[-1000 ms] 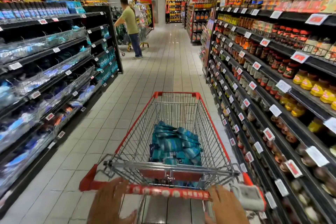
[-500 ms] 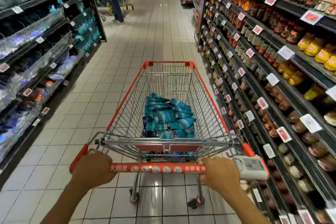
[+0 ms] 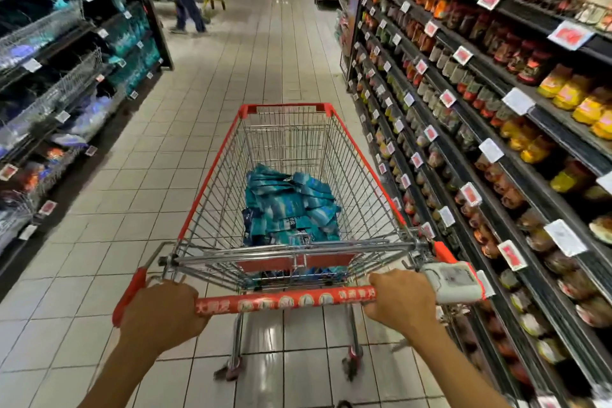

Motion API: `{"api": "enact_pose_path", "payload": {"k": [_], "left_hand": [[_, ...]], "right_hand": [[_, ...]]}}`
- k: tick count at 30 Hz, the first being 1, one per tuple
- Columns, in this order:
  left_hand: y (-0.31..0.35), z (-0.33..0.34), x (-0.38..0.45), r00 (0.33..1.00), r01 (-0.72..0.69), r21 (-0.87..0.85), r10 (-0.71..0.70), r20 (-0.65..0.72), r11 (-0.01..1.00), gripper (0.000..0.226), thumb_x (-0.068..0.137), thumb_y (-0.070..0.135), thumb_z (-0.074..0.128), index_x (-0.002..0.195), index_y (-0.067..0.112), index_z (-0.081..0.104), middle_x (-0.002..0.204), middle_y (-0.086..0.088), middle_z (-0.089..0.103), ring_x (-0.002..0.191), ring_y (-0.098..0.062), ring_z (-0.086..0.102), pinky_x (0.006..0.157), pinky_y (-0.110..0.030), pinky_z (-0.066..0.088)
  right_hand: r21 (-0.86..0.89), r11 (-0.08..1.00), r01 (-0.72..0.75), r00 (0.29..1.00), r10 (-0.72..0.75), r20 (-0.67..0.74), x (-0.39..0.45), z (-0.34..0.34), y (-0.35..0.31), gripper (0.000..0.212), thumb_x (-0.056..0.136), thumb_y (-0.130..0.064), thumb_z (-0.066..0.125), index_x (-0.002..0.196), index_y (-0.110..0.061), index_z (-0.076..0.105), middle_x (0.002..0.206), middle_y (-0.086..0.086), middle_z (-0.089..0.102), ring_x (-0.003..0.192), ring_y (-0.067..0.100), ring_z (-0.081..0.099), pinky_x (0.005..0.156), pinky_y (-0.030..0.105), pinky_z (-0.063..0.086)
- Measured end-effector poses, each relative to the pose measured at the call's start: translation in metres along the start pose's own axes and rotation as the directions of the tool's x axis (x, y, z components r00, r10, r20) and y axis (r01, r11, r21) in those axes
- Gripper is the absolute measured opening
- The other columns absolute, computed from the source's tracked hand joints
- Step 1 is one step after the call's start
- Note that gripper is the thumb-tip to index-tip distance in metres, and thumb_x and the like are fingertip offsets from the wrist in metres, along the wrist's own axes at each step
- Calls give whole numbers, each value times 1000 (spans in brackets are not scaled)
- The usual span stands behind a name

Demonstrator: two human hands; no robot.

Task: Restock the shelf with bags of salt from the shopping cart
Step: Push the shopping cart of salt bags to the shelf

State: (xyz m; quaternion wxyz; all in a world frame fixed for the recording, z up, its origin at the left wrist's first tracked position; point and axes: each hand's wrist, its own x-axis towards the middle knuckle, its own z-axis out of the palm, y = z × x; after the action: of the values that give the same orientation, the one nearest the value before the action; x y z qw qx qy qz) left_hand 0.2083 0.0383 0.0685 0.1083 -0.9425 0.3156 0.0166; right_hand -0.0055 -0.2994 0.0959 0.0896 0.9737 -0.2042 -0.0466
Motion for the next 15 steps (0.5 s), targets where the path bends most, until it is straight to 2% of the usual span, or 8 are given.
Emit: {"api": "enact_pose_path", "payload": {"k": [3, 5, 10, 15], "left_hand": [[5, 0, 20, 1000, 6, 3, -6, -3, 1000, 47, 73, 73, 38, 66, 30, 56, 54, 14, 51, 47, 2, 49, 45, -17, 35], [11, -3, 34, 1000, 18, 10, -18, -7, 1000, 46, 72, 73, 40, 66, 30, 56, 53, 14, 50, 47, 1, 49, 44, -18, 34], [25, -16, 76, 997, 67, 25, -67, 24, 997, 44, 72, 73, 44, 65, 31, 54, 54, 14, 46, 51, 0, 50, 44, -18, 33], [40, -30, 119, 992, 123, 17, -123, 16, 992, 43, 77, 70, 43, 69, 30, 56, 60, 14, 53, 59, -1, 56, 49, -19, 39]], "right_hand": [[-8, 1000, -5, 1000, 5, -15, 30, 0, 10, 33, 45, -57, 72, 54, -26, 63, 45, -2, 58, 39, 18, 58, 42, 23, 38], [-20, 1000, -5, 998, 4, -63, 51, 0, 19, 37, 38, -57, 77, 48, -25, 61, 40, -2, 53, 33, 18, 53, 40, 20, 34], [-64, 995, 82, 994, -87, -70, 108, 9, 44, 39, 63, -63, 58, 72, -26, 68, 62, -4, 67, 58, 18, 66, 52, 26, 33], [-59, 991, 118, 991, -121, -57, 167, 7, 68, 36, 61, -60, 60, 66, -25, 67, 57, -5, 64, 54, 17, 64, 51, 25, 30]]}}
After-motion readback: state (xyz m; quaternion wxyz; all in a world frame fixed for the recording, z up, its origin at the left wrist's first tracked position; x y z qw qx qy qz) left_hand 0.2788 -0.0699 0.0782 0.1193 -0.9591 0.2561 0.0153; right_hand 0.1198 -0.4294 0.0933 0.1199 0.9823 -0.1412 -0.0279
